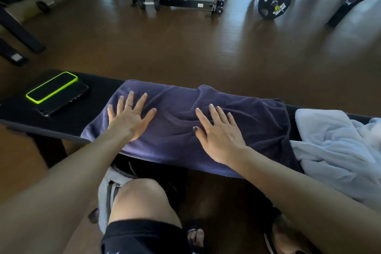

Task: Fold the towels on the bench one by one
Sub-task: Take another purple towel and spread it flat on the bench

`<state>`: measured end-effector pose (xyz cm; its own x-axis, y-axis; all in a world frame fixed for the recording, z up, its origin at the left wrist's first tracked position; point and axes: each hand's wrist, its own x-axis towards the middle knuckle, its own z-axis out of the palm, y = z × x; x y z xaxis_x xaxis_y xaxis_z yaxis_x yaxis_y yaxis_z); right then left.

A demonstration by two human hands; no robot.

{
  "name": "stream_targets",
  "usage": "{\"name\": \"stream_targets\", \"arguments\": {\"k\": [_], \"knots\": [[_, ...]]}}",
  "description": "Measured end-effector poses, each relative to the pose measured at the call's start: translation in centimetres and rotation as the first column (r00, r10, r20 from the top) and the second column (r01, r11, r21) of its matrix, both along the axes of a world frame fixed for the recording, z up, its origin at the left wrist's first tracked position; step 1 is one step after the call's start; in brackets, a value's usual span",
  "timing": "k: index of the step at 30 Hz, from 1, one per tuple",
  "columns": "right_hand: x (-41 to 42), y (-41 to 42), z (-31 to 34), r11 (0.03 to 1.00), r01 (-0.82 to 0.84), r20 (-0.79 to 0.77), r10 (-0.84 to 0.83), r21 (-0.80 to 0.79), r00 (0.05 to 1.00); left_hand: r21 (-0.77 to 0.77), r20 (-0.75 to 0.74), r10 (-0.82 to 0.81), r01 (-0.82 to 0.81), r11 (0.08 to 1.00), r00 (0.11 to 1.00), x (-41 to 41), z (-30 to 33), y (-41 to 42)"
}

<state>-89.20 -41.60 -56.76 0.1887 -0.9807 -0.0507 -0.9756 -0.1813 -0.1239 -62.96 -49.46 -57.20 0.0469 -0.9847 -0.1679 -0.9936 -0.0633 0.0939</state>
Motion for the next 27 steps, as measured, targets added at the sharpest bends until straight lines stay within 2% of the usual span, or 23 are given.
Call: {"name": "stream_targets", "arguments": {"k": [4, 6, 14, 18, 23, 27], "knots": [[4.3, -1.8, -1.0, 0.993, -0.078, 0.023, 0.076, 0.086, 0.997, 0.030, -0.044, 0.177, -0.175, 0.984, 0.983, 4.1, -1.2, 0.7], [5.3, -1.8, -2.0, 0.989, -0.070, 0.003, 0.070, 0.129, 0.998, 0.033, -0.037, 0.211, -0.210, 0.977, 0.977, 5.7, -1.8, 1.6], [6.2, -3.1, -2.0, 0.996, -0.073, 0.022, 0.072, 0.045, 0.997, 0.080, -0.050, 0.287, -0.283, 0.956, 0.956, 7.3, -1.6, 1.6], [6.3, -3.6, -2.4, 0.993, -0.062, -0.005, 0.063, 0.105, 0.998, -0.037, 0.017, 0.115, -0.114, 0.993, 0.993, 6.9, -2.2, 1.3], [7.3, -4.8, -1.6, 0.996, -0.086, 0.032, 0.086, 0.002, 0.996, -0.016, -0.027, 0.065, -0.066, 0.998, 0.997, 7.5, -1.7, 0.1], [8.8, -7.7, -0.8, 0.997, -0.082, 0.057, 0.081, 0.001, 0.995, -0.122, -0.034, -0.114, 0.109, 0.987, 0.993, 6.4, -1.0, -0.9]]}}
